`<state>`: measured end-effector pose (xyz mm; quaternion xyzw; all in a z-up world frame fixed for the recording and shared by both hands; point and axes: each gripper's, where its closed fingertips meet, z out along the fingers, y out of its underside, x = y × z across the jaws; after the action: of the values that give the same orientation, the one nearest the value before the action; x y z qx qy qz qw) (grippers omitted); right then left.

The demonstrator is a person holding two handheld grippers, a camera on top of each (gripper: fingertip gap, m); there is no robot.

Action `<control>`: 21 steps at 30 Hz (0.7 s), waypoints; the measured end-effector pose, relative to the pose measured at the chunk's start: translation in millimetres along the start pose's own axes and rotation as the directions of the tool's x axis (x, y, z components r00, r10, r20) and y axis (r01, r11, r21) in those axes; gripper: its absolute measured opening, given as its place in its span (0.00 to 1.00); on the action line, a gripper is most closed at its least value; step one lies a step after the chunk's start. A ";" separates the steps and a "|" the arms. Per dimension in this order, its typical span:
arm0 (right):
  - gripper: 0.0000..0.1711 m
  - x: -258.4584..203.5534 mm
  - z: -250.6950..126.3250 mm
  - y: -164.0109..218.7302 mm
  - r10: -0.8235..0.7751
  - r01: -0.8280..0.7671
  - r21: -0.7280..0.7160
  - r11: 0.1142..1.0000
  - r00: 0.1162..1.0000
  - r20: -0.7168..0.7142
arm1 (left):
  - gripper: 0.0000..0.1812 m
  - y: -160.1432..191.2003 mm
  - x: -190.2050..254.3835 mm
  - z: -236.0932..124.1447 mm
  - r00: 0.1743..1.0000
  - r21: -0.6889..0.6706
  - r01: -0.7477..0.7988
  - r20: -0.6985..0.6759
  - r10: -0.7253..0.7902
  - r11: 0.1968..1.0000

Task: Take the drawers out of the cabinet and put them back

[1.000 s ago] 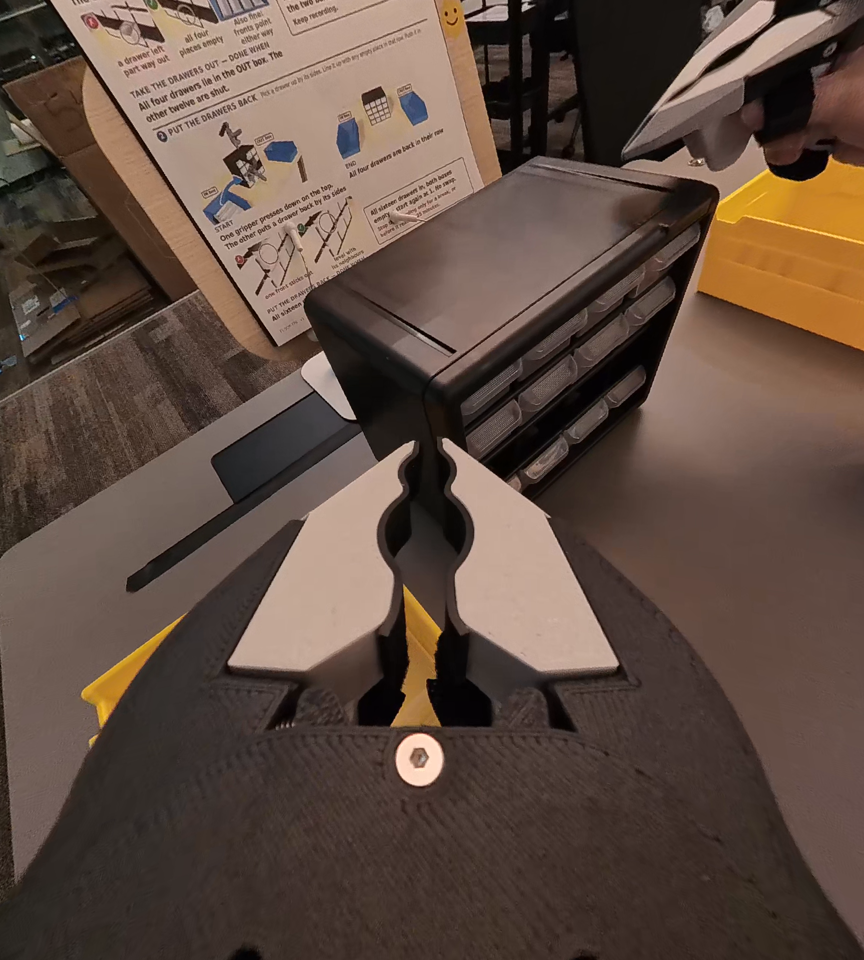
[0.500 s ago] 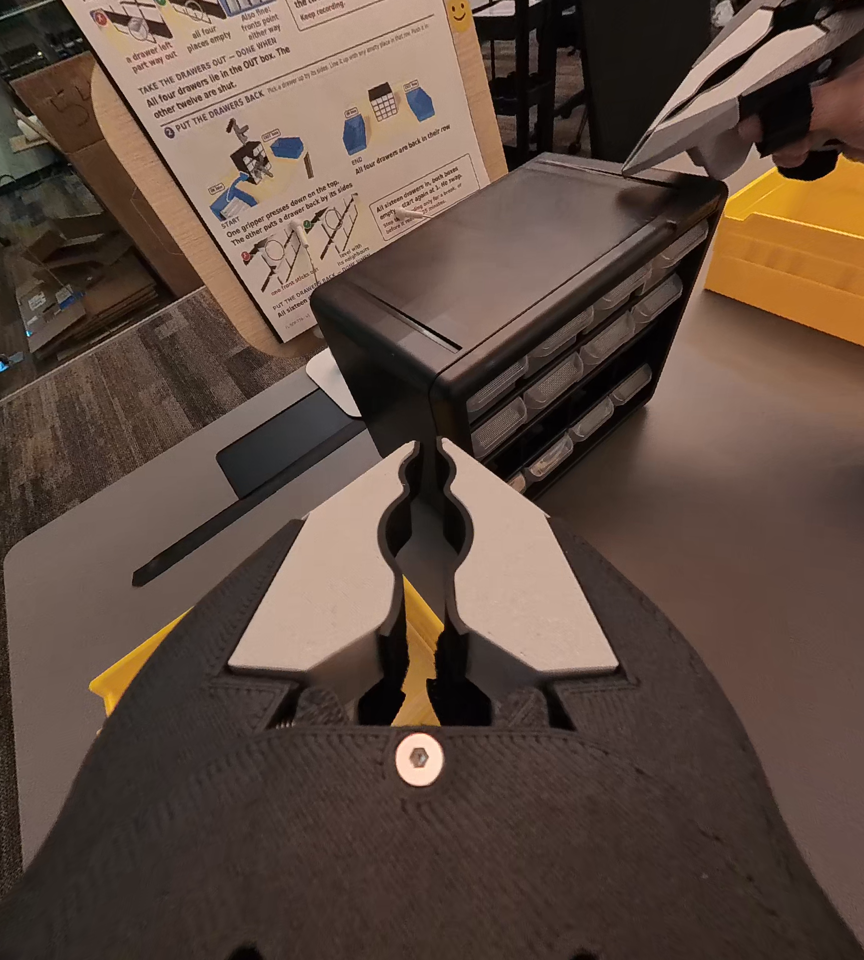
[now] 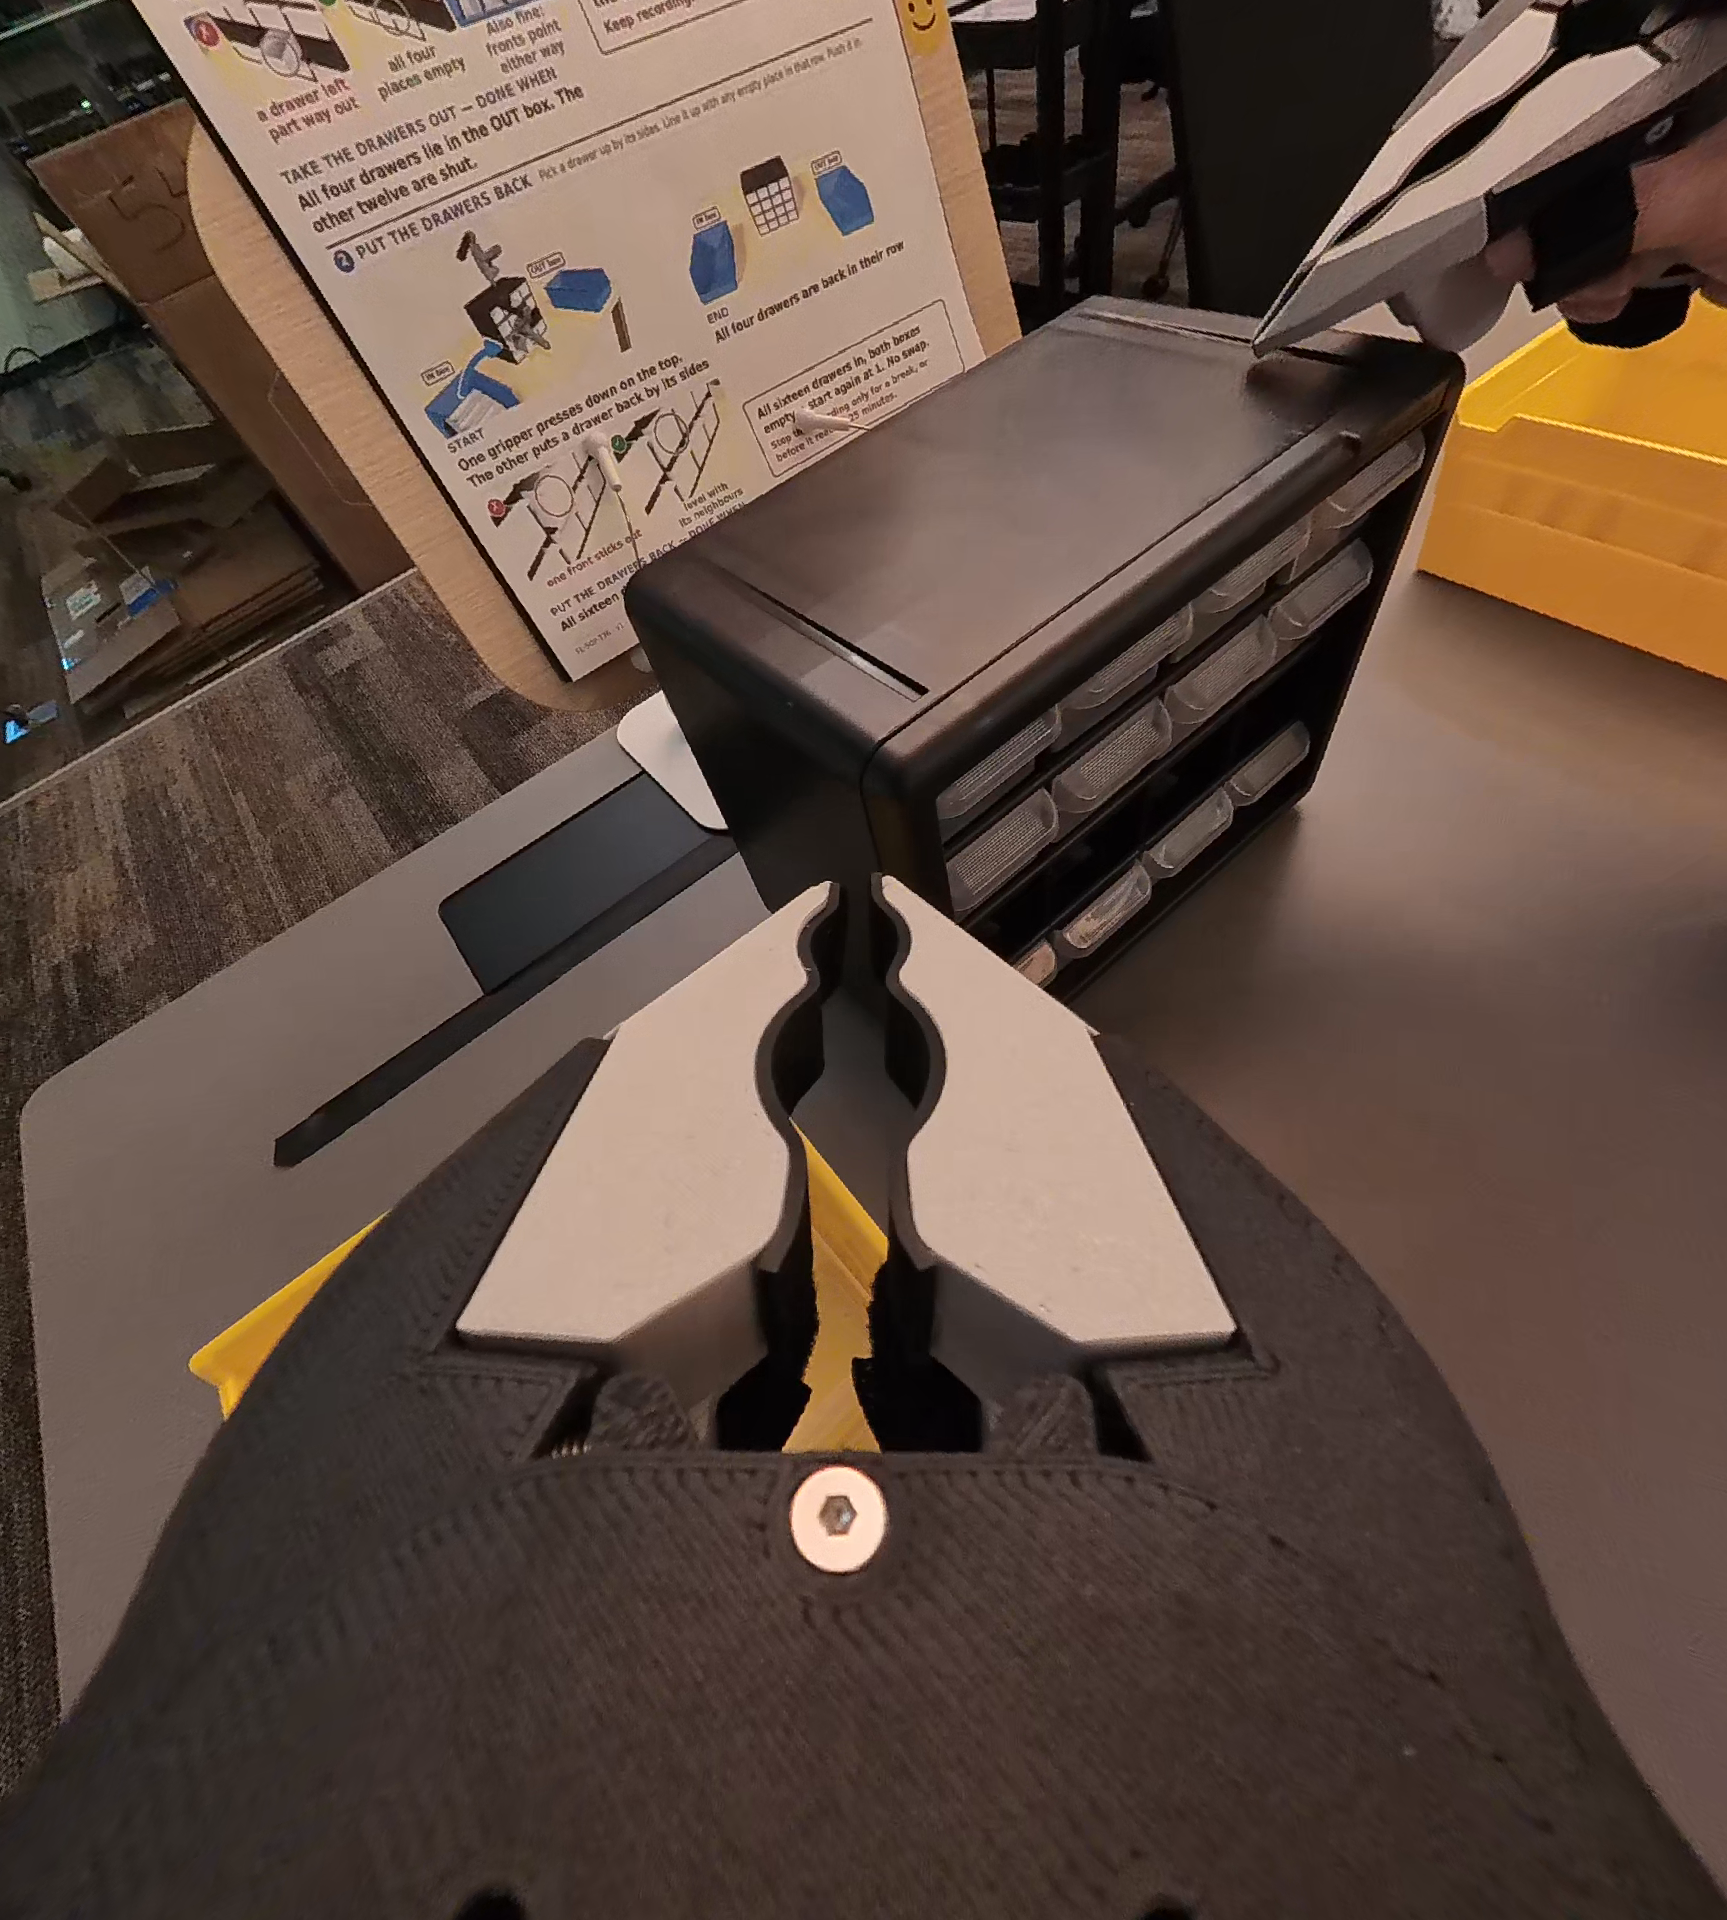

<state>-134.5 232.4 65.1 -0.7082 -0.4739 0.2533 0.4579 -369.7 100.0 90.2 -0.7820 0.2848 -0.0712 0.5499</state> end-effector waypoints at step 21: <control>0.00 0.7 0.3 1.5 0.012 -0.012 -0.003 1.000 1.000 0.005 | 0.01 2.2 -1.6 -0.2 1.000 -0.012 0.004 0.005 -0.004 1.000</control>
<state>-133.8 232.9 63.7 -0.7112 -0.4713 0.2571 0.4540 -372.0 100.2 88.6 -0.7861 0.2821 -0.0685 0.5457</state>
